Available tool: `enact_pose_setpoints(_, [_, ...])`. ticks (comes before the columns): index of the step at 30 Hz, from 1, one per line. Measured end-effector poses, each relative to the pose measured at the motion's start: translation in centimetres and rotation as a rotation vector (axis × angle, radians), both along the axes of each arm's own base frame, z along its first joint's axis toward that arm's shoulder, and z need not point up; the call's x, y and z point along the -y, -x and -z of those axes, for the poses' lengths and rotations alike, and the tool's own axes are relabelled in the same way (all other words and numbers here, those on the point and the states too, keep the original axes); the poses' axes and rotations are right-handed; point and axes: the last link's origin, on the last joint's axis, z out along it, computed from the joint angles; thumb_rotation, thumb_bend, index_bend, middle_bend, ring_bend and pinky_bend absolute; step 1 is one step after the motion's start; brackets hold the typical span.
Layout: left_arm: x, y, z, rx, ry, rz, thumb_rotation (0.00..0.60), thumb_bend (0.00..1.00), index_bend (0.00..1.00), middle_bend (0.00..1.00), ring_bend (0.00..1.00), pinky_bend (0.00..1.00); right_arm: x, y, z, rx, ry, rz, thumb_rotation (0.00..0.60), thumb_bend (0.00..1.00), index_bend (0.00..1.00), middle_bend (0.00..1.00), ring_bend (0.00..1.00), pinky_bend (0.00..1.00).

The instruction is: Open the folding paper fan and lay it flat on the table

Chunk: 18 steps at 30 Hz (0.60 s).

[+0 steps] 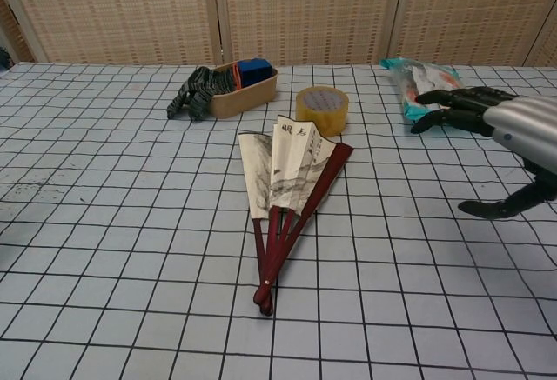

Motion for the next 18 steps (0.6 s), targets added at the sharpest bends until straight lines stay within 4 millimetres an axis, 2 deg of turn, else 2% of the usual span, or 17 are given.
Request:
enact_pose_setpoints(4, [-0.2, 0.2, 0.1, -0.005, 0.006, -0.009, 0.600, 0.44, 0.00, 0.00, 0.00, 0.09, 2.6, -2.7, 3.1, -0.028, -0.043, -0.047, 0.600, 0.15, 0.31, 0.00, 0.00, 0.00])
enact_pose_setpoints(7, [-0.4, 0.3, 0.1, -0.006, 0.008, -0.018, 0.600, 0.44, 0.00, 0.00, 0.00, 0.09, 3.9, -3.9, 4.8, -0.041, -0.068, -0.055, 0.600, 0.15, 0.31, 0.00, 0.00, 0.00])
enact_pose_setpoints(13, [-0.5, 0.3, 0.0, 0.000, 0.005, -0.019, 0.600, 0.44, 0.00, 0.00, 0.00, 0.09, 5.8, -5.5, 7.4, -0.056, -0.086, -0.051, 0.600, 0.15, 0.33, 0.00, 0.00, 0.00])
enact_pose_setpoints(18, [-0.6, 0.4, 0.0, 0.001, 0.004, -0.022, 0.600, 0.44, 0.00, 0.00, 0.00, 0.09, 6.7, -6.1, 9.2, -0.079, -0.093, -0.039, 0.600, 0.15, 0.36, 0.00, 0.00, 0.00])
